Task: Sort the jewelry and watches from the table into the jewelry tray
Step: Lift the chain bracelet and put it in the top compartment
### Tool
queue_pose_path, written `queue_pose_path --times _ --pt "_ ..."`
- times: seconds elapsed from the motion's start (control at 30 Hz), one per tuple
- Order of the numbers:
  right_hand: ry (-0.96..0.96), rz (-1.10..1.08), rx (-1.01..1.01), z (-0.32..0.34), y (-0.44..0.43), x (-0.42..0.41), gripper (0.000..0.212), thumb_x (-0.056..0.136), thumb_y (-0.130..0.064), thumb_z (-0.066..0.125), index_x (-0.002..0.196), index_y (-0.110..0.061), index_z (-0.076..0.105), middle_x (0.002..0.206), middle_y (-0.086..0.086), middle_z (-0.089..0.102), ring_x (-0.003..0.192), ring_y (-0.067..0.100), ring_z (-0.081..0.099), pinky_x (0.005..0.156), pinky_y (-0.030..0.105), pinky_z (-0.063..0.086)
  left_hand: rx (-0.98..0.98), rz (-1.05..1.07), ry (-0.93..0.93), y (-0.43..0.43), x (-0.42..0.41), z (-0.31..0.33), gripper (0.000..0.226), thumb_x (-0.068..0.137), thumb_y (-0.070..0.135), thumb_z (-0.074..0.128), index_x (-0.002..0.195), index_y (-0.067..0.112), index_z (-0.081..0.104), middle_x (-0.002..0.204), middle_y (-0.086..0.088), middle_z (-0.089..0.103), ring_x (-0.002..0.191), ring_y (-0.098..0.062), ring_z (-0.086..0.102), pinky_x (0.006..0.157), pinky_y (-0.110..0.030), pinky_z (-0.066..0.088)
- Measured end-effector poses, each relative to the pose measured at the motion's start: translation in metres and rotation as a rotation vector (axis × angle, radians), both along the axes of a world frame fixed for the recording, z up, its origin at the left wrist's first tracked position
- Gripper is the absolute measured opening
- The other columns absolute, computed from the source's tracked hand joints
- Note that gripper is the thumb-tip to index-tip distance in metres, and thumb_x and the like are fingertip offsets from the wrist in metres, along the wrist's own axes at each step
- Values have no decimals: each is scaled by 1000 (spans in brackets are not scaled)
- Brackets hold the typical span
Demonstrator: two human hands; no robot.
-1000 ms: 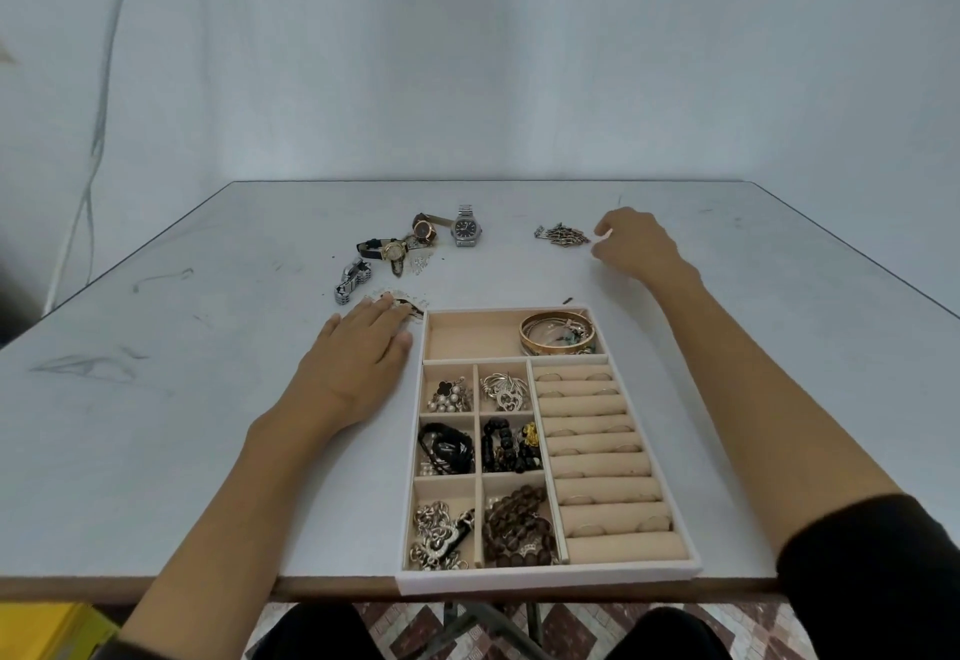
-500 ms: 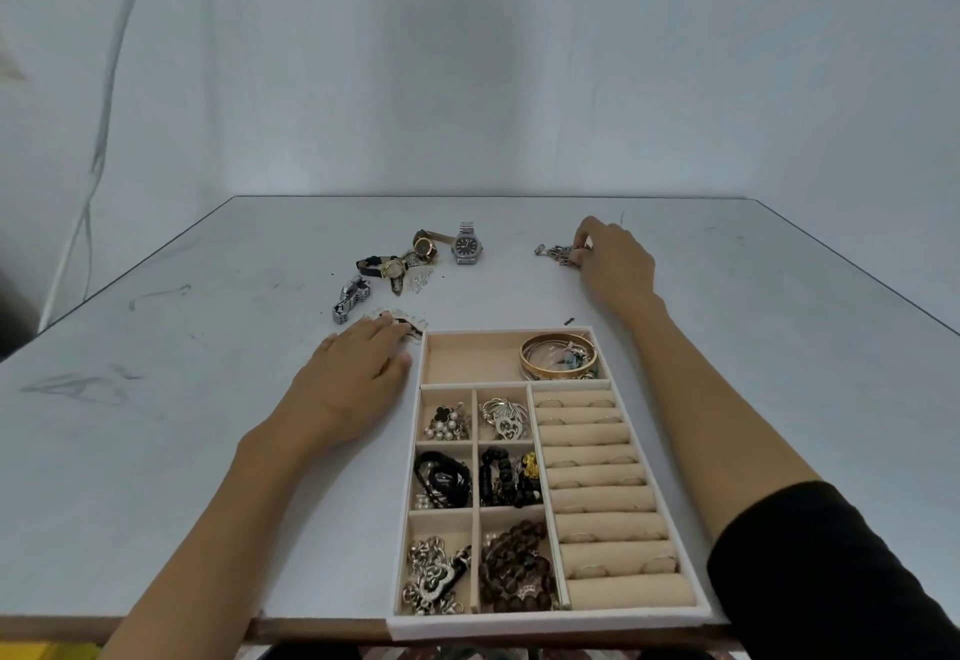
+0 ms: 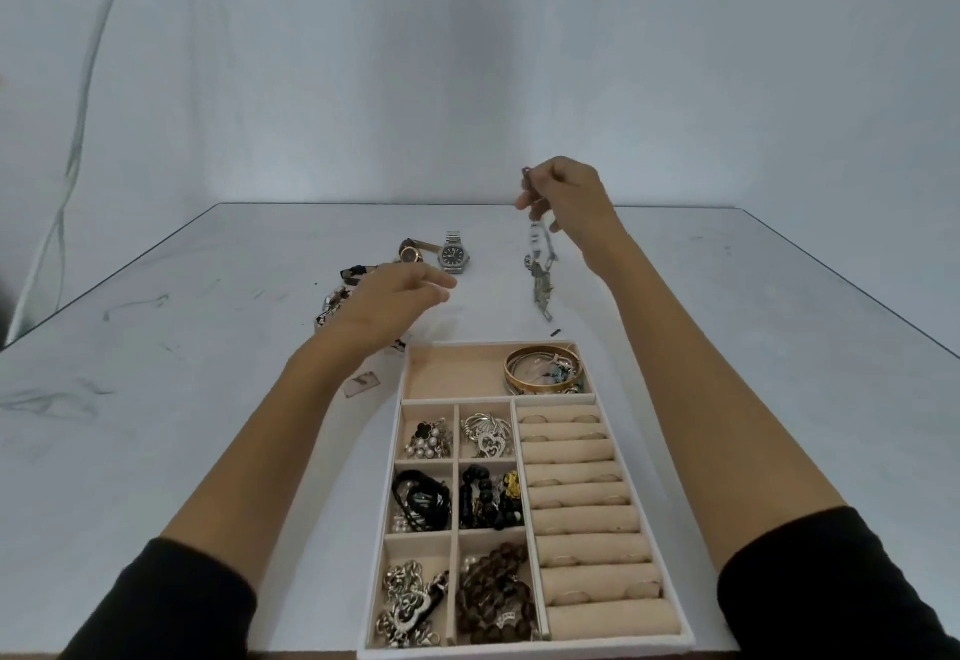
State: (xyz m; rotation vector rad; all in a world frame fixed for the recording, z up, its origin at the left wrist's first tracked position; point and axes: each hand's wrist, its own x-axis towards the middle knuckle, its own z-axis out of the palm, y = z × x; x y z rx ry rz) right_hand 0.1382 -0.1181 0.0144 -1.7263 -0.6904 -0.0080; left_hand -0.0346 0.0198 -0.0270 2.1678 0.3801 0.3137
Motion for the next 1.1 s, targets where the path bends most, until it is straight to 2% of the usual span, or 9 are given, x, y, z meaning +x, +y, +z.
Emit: queue_pose_path --times 0.1,0.2,0.27,0.37,0.47,0.6,0.7,0.9,1.1 --pt "58 114 -67 11 2 -13 17 95 -20 50 84 -12 60 80 -3 67 62 10 53 52 21 35 -150 -87 -64 -11 12 1 26 97 18 49 120 18 63 123 1 62 115 -13 55 103 -32 39" --pt "105 209 -70 18 5 -24 17 95 -19 49 88 -7 58 81 5 70 56 13 50 46 22 32 -291 -107 -122 -14 28 -2 29 101 23 44 125 19 59 125 3 61 118 -11 54 104 -32 40" --pt "131 245 -57 22 5 -30 16 94 -18 48 91 -6 57 86 11 73 55 16 50 45 24 32 -372 -48 -197 -15 39 -2 25 101 25 42 115 21 63 118 2 63 113 -13 58 101 -32 43" --pt "146 270 -27 31 3 -36 15 93 -18 48 93 -5 56 93 11 74 57 18 52 46 26 34 -396 127 -342 -18 53 1 23 98 22 45 92 21 68 97 0 64 89 -14 61 83 -30 46" --pt "153 298 14 40 0 -42 14 93 -17 49 93 -4 54 90 12 75 55 20 51 46 26 34 -469 150 -437 -16 59 4 25 97 25 45 87 20 67 89 2 62 84 -13 59 80 -30 44" --pt "162 370 41 49 0 -49 14 93 -16 51 96 -2 54 87 16 74 54 23 49 46 25 38 -754 -173 -386 -20 60 8 49 104 42 25 103 14 65 106 -5 69 103 -18 64 93 -32 44" --pt "191 407 131 53 2 -52 16 95 -16 52 98 0 55 85 18 71 54 21 53 48 24 44 -862 -336 -343 -28 57 8 62 103 47 17 107 5 63 98 -13 71 97 -28 67 100 -38 44" --pt "202 435 318 55 7 -51 15 99 -13 49 97 -2 58 88 16 68 63 21 60 62 30 55 -918 -368 -228 -26 57 -1 71 100 54 14 101 5 66 85 -11 71 91 -29 69 105 -44 40" --pt "143 429 445 52 15 -51 16 101 -11 44 97 -2 57 97 15 65 82 24 62 86 40 56 -988 -316 -125 -21 57 -7 74 98 57 13 102 5 65 87 -12 72 89 -27 71 95 -40 48"
